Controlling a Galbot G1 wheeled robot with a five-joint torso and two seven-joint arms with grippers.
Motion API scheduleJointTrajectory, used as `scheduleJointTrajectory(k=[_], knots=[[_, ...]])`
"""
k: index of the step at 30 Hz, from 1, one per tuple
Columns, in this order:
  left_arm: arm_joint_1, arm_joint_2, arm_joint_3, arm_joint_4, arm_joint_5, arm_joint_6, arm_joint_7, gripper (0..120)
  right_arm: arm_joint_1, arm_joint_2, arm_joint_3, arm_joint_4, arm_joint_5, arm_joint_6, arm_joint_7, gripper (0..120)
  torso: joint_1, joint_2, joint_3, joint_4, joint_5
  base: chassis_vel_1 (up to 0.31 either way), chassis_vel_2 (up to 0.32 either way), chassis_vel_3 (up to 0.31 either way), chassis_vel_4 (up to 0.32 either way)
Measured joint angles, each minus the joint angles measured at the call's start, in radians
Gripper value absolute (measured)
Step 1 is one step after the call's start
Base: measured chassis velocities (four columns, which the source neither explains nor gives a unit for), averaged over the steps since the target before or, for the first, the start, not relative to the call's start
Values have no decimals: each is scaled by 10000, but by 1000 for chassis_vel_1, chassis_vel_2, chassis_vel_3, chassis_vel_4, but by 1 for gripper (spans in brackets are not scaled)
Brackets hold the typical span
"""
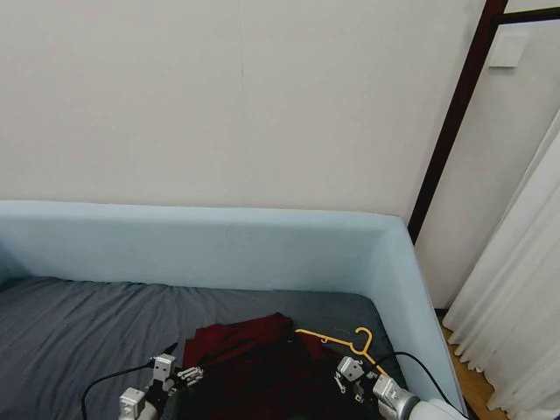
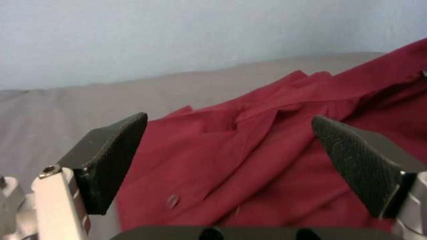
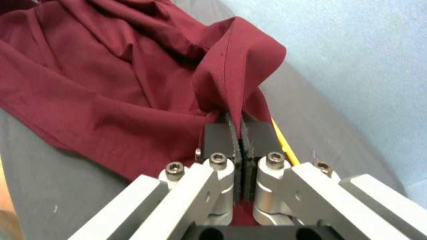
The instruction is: Pick up the clothes from the sofa and hang them on the clothes hanger.
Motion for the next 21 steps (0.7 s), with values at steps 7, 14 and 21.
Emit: scheduleJointTrajectory(k=[7,14,21], knots=[[-1896,-688,1200,1468,187,180,-231,88,-107,-153,202,36,96,-30,35,0,1,-1,0,-2,0,0,0,0,0],[-2605,-1210,2007,2131,4,601,-373,64,-182,-194,278,71,237,-96,59,0,0,0,-1,-2,1,0,0,0,0],[-2946,-1541,2518,2947,225,481,-530,61,-95,-208,279,144,465,-163,108,0,-1,-1,-1,0,1,0,0,0,0]])
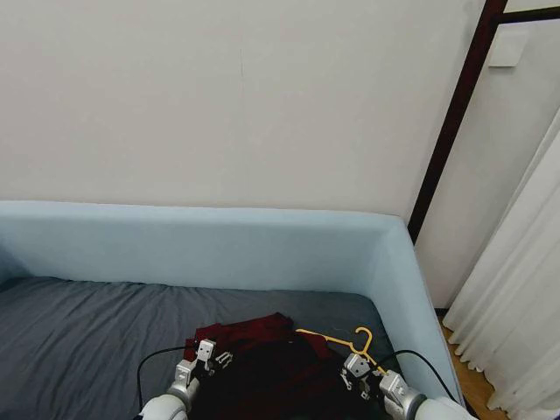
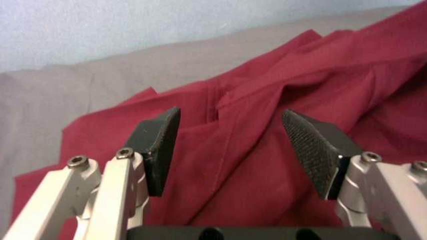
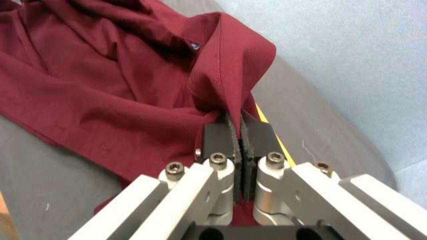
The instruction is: Pick up the clothes from the sofa and hang them on the clothes hanger.
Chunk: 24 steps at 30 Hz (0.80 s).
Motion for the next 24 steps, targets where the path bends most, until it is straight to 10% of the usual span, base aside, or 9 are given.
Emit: scheduleJointTrajectory(k=[5,24], knots=[[-284,-352,254,407,21,-28,-10,61,17,-22,0,27,46,-16,30,0,0,1,0,-4,-1,0,0,0,0],[-761,-890,589,1312,170,-262,-57,0,-145,-64,155,41,23,14,54,0,0,1,0,-4,0,0,0,0,0]])
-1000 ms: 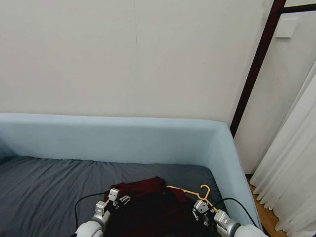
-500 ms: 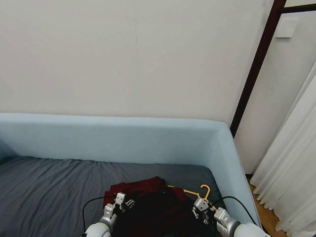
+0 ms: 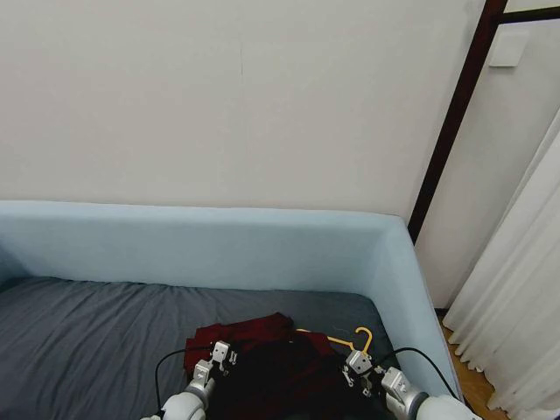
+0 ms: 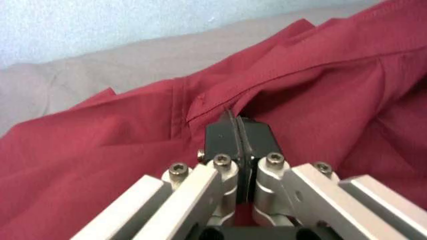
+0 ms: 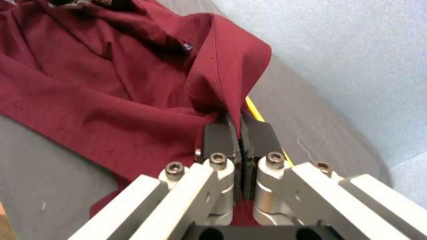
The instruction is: Pick up the clothes from the sofa and hang them on the clothes hanger.
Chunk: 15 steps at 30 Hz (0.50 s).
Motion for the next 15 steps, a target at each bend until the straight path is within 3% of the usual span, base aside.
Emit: scheduleJointTrajectory(k=[8,12,13,15], knots=[[233,369,-517,-619,50,10,-269,0,-15,108,113,-91,-14,33,27,0,0,0,0,1,-2,0,0,0,0],[693,800,-1506,-1944,432,115,-617,0,9,237,559,-56,181,38,26,0,0,1,0,3,-1,0,0,0,0],[693,800,-1506,-1944,432,115,-617,0,9,237,559,-56,181,38,26,0,0,1,0,3,-1,0,0,0,0],[876,1141,-2048,-2901,567,238,-795,0,244,193,828,167,459,19,27,0,0,1,0,1,-2,0,0,0,0]])
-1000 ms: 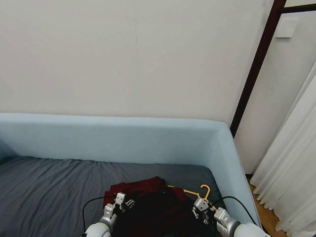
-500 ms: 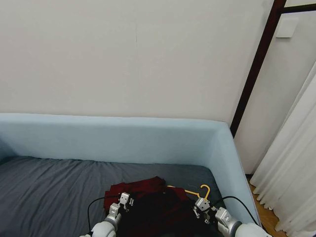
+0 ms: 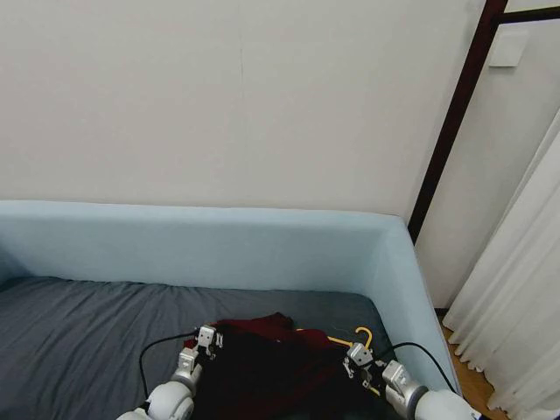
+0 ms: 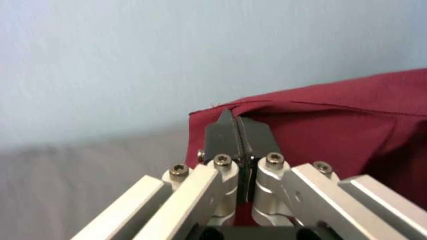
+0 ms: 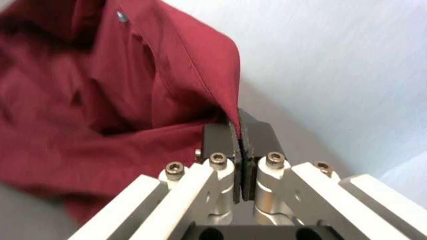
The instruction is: Pick up the clothes from the sofa and hang them on the clothes hanger.
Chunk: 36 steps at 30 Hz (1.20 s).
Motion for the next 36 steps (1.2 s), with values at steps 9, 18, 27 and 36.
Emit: scheduleJointTrajectory(k=[9,18,27,36], knots=[[-553,1213,-531,-3048,-552,1115,-797,0,973,-339,751,976,1085,-336,148,0,1,0,0,-2,1,0,0,0,0],[-1205,2616,-1241,-5594,-1766,2240,-1350,0,2202,-618,2044,1907,3028,-517,329,0,0,0,0,-2,-1,0,0,0,0],[-1845,4918,-2166,-7358,-2984,2590,-1281,0,4078,-1495,2146,2808,5016,-822,537,0,0,0,-1,4,-2,0,0,0,0],[-2897,6413,-2334,-8521,-3885,2943,-1522,0,4485,-3153,3030,3740,6304,-827,753,0,0,1,-1,-3,1,0,0,0,0]])
